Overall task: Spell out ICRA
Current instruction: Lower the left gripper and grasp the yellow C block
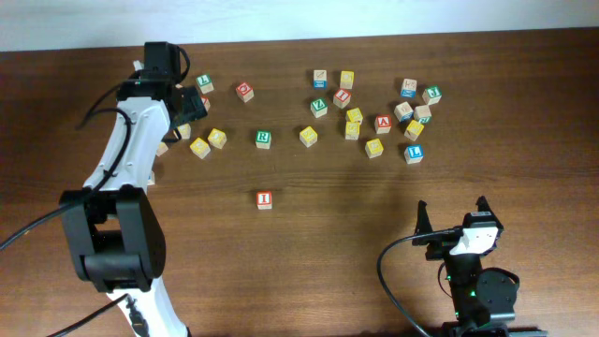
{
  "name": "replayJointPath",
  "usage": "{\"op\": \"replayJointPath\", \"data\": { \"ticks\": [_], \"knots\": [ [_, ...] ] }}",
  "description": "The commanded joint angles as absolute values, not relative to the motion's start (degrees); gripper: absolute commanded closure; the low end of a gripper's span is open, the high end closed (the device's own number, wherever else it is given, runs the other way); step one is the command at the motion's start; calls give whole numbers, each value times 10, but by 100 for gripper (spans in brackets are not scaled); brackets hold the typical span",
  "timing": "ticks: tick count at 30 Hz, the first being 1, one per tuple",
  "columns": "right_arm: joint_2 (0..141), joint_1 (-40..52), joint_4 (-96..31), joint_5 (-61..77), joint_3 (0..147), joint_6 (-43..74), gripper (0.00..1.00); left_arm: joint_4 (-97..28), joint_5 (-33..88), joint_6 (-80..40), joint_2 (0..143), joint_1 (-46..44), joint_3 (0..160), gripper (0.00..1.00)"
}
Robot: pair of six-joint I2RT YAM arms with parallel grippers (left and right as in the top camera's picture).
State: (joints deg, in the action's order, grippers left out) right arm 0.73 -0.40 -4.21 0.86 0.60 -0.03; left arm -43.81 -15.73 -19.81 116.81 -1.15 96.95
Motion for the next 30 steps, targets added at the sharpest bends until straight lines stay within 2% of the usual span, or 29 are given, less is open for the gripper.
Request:
{"op": "replayJointPath", "data": {
  "ticks": [1, 4, 7, 10, 12, 16, 22, 24, 30],
  "knots": [
    [5, -8, -46, 4, 3, -2, 2, -408, -141, -120, 1180, -10, 975, 1],
    [5, -8, -46, 4, 3, -2, 2, -408, -126, -80, 1185, -10, 975, 2],
    [5, -8, -46, 4, 3, -2, 2, -390, -64, 22, 1209, -10, 975, 8],
    [5, -8, -46, 4, 3, -2, 2, -371, -62, 27, 1239, -9, 975, 8],
    [5, -8, -46, 4, 3, -2, 2, -362, -62, 27, 1255, -5, 975, 16],
    [5, -8, -46, 4, 3, -2, 2, -354, -62, 26, 1261, 16, 975, 16],
    [5, -8, -46, 4, 3, -2, 2, -354, 13, 27, 1275, 28, 975, 16],
    [5, -8, -46, 4, 3, -2, 2, -354, 13, 27, 1288, 28, 975, 24],
    [5, -8, -46, 4, 3, -2, 2, -343, 11, 27, 1304, 29, 975, 27]
  ]
}}
